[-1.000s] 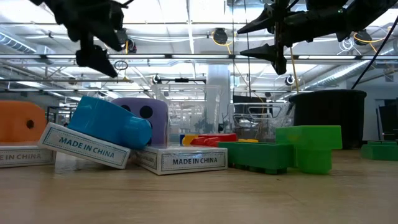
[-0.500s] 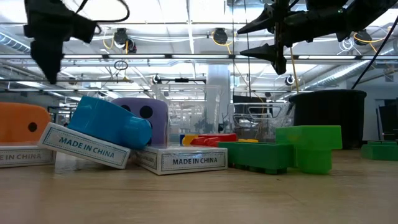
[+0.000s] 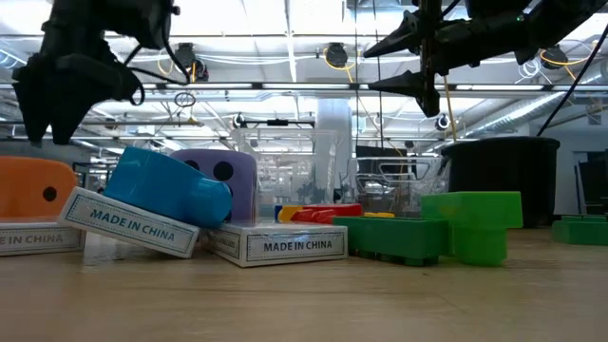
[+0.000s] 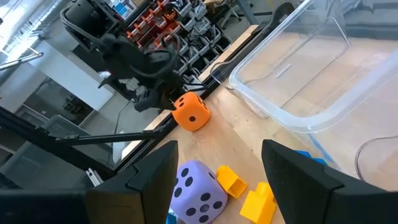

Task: Pick & Place Toys
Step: Put the orange dice into the transparent container

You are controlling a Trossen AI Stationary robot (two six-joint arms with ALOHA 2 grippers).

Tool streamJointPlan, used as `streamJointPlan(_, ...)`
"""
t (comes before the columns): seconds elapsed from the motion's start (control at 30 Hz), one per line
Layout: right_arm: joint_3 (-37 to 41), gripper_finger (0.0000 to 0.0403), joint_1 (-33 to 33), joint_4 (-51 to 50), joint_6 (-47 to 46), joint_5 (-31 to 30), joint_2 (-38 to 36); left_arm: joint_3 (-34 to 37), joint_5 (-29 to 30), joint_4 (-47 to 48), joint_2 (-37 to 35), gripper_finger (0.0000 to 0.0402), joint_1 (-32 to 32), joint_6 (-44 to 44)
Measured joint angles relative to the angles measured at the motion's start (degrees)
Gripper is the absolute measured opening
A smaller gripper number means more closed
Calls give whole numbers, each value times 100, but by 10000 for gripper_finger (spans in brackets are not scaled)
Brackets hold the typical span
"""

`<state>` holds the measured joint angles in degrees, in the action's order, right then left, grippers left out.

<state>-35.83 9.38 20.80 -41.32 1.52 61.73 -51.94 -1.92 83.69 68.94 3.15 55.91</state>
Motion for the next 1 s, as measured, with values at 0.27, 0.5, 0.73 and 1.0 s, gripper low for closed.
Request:
streamJointPlan(0.27,0,226,-8,-14,14,2,0,0,-299,-236,476,392,-223,280)
streamJointPlan(0.5,0,226,-8,-14,136,2,0,189,-711,-1365,495,392,-369,452)
streamJointPlan(0.73,0,226,-8,-35,195,4,0,340,-652,-1733,473,392,-441,699)
streamJointPlan(1.0,0,226,3,-60,379,4,2,273,-722,-3857,233,392,-441,517)
